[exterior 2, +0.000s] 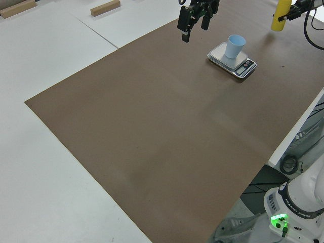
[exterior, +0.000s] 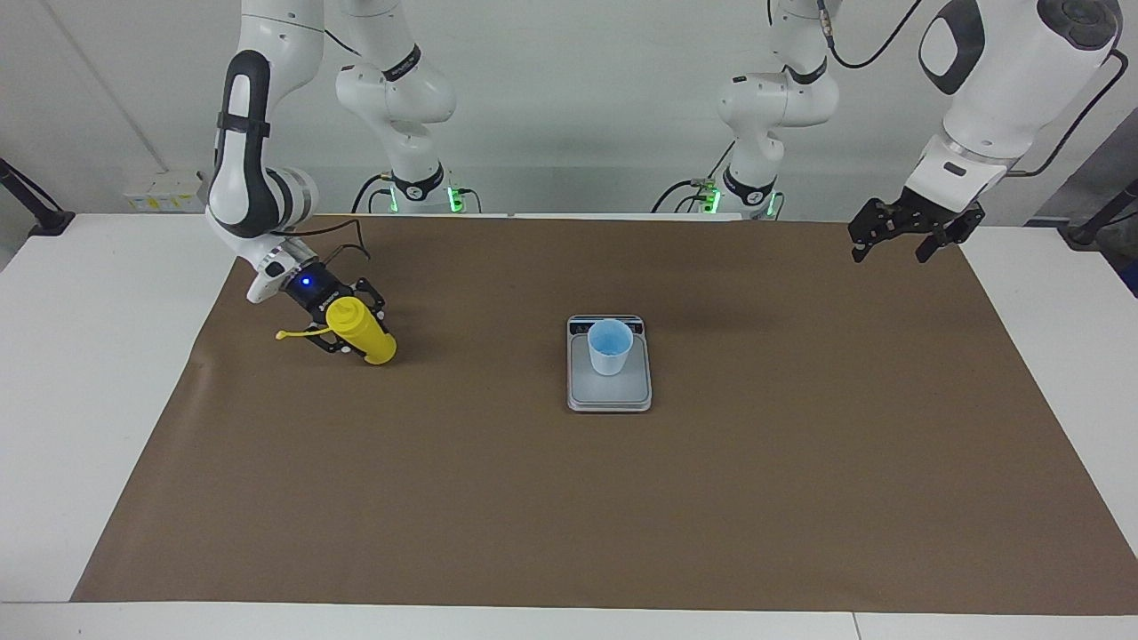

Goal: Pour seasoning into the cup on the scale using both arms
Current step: 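Lift the yellow bottle with the right gripper toward the scale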

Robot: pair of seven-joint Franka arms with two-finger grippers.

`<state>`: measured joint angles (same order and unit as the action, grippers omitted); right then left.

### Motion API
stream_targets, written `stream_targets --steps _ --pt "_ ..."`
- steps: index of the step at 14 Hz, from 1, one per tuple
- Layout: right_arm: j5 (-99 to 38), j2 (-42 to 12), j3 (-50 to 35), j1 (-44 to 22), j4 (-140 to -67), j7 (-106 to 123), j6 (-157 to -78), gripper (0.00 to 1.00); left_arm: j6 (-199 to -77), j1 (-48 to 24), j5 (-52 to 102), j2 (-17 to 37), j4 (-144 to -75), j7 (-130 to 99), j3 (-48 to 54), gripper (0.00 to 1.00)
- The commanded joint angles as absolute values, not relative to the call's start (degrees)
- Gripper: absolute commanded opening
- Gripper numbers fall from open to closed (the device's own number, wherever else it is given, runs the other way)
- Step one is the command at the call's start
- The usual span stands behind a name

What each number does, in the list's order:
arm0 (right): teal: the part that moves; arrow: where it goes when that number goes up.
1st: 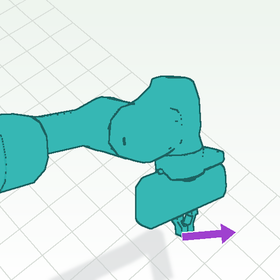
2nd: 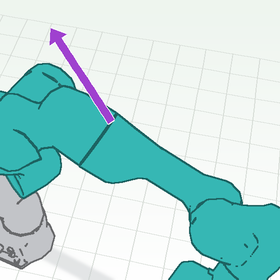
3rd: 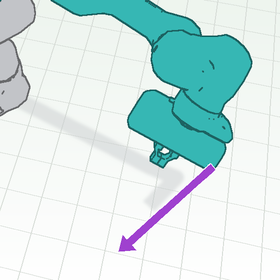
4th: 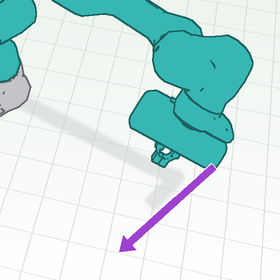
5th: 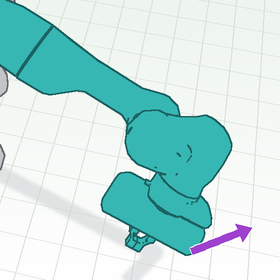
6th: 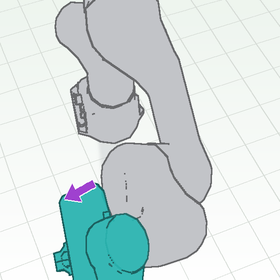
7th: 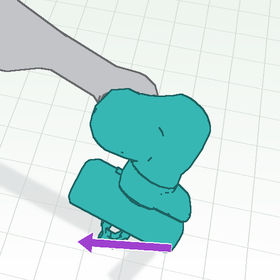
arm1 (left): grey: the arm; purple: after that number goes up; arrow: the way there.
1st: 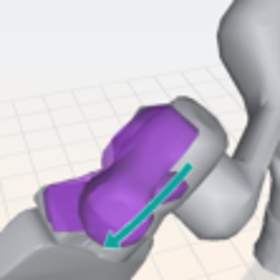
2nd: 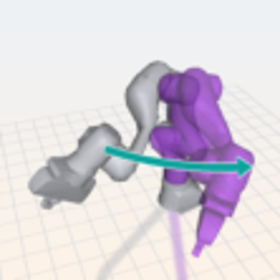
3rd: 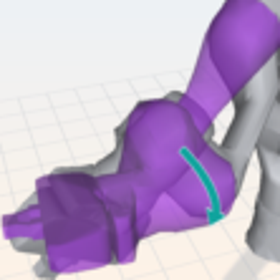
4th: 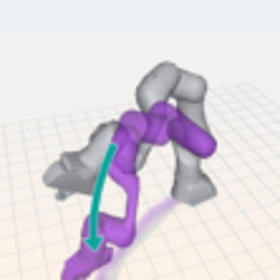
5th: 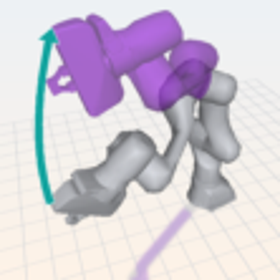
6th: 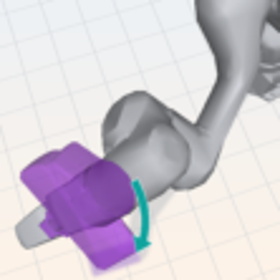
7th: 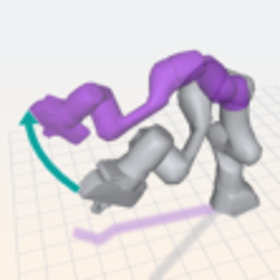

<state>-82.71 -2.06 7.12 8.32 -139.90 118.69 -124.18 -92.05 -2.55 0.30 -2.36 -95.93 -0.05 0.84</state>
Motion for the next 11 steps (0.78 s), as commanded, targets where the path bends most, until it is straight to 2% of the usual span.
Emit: stream_targets --steps 1,4,8,11 --pt "-77.0 0.2 6.7 4.6 -135.9 110.9 -128.0 0.16 -90.5 -1.7 -0.5 -3.3 -94.9 0.8 1.1 1.0" --pt "-74.2 0.7 6.7 -0.9 -133.8 103.6 -131.6 0.17 -89.2 -1.7 -0.3 -3.3 -93.3 0.4 1.2 1.0" --pt "-70.8 -0.5 6.6 -8.4 -131.1 96.5 -138.3 0.17 -89.3 -1.7 -0.3 -5.5 -94.7 0.9 1.5 1.0" --pt "-68.6 -2.0 6.6 -14.9 -130.3 94.0 -146.0 0.17 -89.3 -1.8 -0.4 -5.5 -94.7 0.7 1.4 1.0"
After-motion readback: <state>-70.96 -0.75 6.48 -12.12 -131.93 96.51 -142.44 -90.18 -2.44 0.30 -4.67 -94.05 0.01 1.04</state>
